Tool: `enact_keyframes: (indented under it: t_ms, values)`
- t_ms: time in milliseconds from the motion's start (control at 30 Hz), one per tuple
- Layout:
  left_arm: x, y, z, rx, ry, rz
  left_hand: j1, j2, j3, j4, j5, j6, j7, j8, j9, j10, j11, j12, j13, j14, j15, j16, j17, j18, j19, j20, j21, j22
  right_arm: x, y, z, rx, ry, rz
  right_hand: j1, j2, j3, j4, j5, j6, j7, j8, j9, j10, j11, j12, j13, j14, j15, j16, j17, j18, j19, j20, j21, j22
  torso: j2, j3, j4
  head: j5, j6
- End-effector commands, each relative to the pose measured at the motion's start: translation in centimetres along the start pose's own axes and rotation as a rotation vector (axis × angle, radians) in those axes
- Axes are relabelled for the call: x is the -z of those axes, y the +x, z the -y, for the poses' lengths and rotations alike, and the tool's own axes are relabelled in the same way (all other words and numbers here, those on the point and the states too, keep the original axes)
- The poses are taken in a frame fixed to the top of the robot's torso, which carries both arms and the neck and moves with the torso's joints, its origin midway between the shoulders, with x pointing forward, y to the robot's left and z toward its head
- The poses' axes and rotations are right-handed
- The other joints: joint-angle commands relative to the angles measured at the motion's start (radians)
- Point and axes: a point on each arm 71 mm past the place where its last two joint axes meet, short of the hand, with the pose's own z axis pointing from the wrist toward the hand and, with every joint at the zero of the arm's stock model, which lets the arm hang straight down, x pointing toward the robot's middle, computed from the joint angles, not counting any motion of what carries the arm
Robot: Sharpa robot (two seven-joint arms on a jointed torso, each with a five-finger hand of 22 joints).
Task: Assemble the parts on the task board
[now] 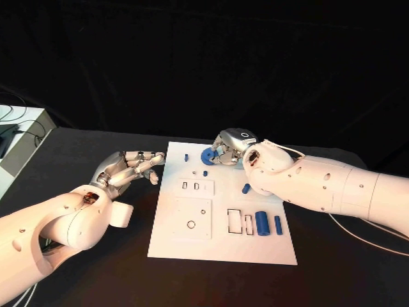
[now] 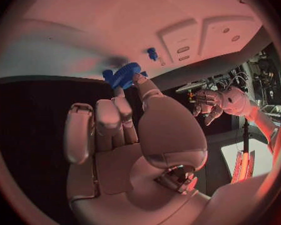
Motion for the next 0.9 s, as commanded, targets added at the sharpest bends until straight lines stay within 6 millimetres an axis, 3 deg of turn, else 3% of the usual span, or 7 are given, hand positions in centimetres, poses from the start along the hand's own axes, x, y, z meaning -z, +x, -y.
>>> enact_keyframes:
  t_ms: [33, 200, 900]
  values:
    - [-0.05, 0.39, 0.12, 0.009, 0.008, -0.022, 0.006, 0.001, 0.004, -0.001, -0.002, 0.002, -0.005, -0.001, -0.001, -0.007, -0.001, -0.001, 0.0, -0.006, -0.003, 0.003, -0.001, 0.016, -0.005, -0.001, 0.007, -0.001, -0.07, 0.11, -0.06, 0.018, -0.003, -0.007, -0.002, -0.005, -0.001, 0.006, -0.001, 0.0, 0.001, 0.004, 0.0, 0.002, 0.001, -0.003, 0.001, -0.002, -0.006, -0.001, 0.002, -0.019, 0.089, -0.003, 0.001, 0.199, 0.0, -0.0006, 0.0022, 0.001, -0.002]
    - [-0.05, 0.41, 0.13, 0.009, 0.008, -0.022, 0.006, 0.001, 0.004, -0.001, -0.002, 0.002, -0.005, -0.001, -0.001, -0.007, -0.001, -0.001, 0.0, -0.006, -0.003, 0.003, -0.001, 0.016, -0.005, -0.001, 0.007, -0.001, -0.26, 0.25, -0.08, 0.021, 0.001, -0.011, -0.001, -0.006, -0.001, 0.007, -0.001, -0.002, 0.002, 0.004, 0.0, 0.001, 0.001, -0.005, 0.001, -0.003, -0.005, -0.002, 0.0, -0.019, 0.089, -0.003, 0.001, 0.199, -0.001, -0.0023, 0.0046, 0.001, -0.006]
    - [0.01, 0.3, 0.14, 0.008, 0.005, -0.02, 0.004, -0.002, 0.009, -0.003, -0.002, 0.001, -0.004, -0.001, -0.001, -0.009, 0.0, -0.002, 0.0, -0.006, -0.002, 0.003, -0.001, 0.016, -0.006, -0.001, 0.011, -0.007, -0.89, 1.02, 0.24, 0.051, 0.028, -0.046, 0.002, -0.01, -0.002, 0.009, -0.007, -0.012, 0.006, 0.004, -0.001, -0.006, 0.004, -0.014, -0.003, -0.003, -0.003, -0.004, 0.003, -0.019, 0.089, -0.001, -0.001, 0.2, 0.0, -0.0002, 0.0014, 0.003, -0.002]
